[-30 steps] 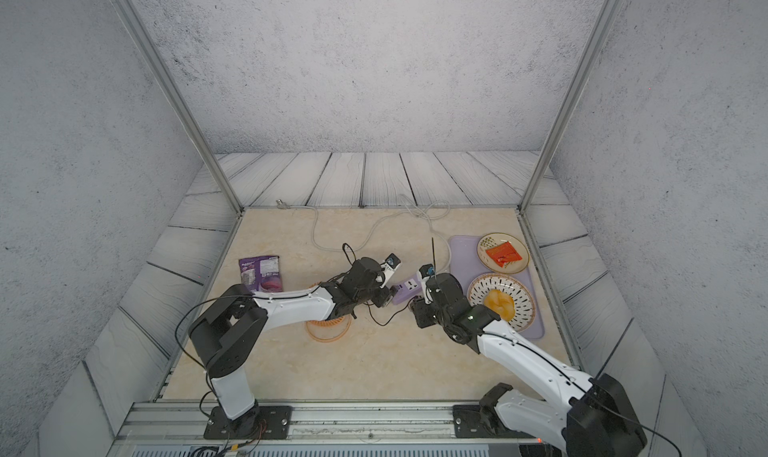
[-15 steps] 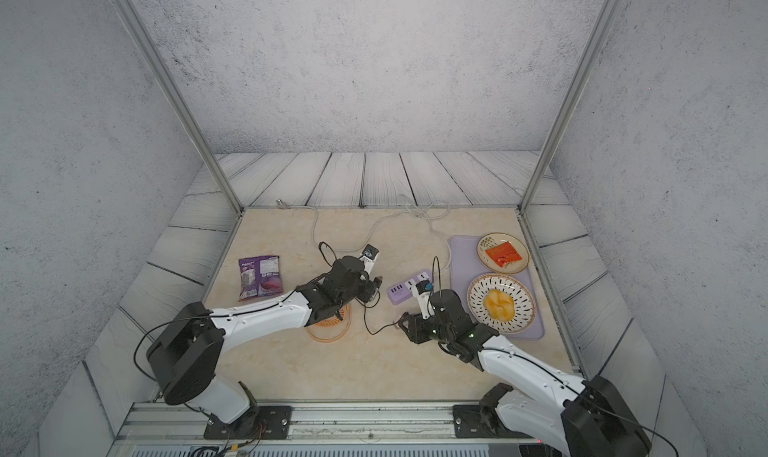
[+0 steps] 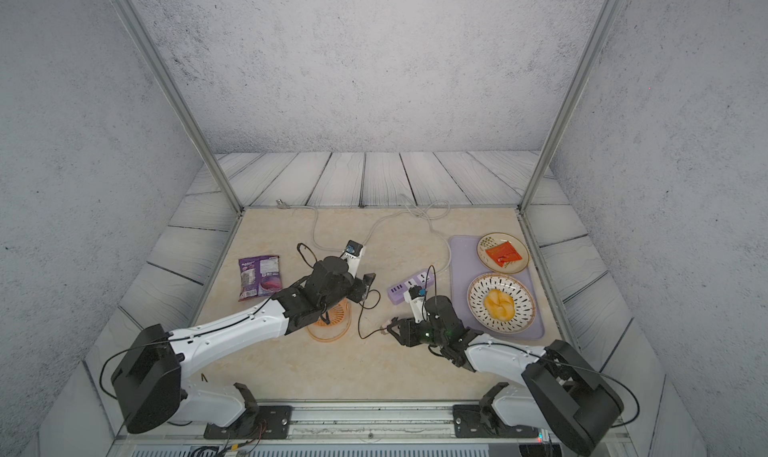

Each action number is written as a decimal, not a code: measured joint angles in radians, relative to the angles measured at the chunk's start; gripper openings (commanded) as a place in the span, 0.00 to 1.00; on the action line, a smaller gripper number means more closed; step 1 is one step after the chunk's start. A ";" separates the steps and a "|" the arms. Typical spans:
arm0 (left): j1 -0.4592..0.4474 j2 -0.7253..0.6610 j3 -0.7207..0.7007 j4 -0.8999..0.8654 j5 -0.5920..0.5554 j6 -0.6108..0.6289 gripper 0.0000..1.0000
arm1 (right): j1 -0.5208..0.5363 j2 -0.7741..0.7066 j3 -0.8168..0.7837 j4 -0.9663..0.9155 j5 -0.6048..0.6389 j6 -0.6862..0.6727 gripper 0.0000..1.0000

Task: Unplug the desk fan from the power strip
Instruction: Place the plug at the center of the board.

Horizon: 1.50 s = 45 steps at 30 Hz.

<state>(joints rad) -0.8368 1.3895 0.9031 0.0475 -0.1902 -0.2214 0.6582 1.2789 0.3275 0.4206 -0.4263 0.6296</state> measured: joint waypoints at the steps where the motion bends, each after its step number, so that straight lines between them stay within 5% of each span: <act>1: 0.000 -0.005 -0.004 -0.001 0.001 -0.005 0.70 | 0.000 0.011 -0.003 0.019 -0.005 0.008 0.11; 6: 0.000 -0.026 -0.010 -0.007 0.004 -0.016 0.70 | 0.000 0.066 -0.017 0.103 -0.019 0.034 0.15; 14: 0.000 -0.046 -0.014 -0.011 0.007 -0.027 0.70 | 0.000 0.087 -0.031 0.119 -0.016 0.039 0.35; 26: 0.005 -0.079 -0.028 -0.014 0.000 -0.031 0.70 | 0.001 0.005 -0.018 -0.090 0.068 -0.022 0.58; 45: 0.007 -0.080 -0.038 -0.014 -0.008 -0.035 0.72 | 0.001 -0.150 0.018 -0.453 0.195 -0.098 0.61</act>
<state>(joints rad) -0.8295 1.3094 0.8650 0.0330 -0.1986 -0.2569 0.6594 1.1286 0.3450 -0.0322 -0.2310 0.5312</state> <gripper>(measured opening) 0.711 0.614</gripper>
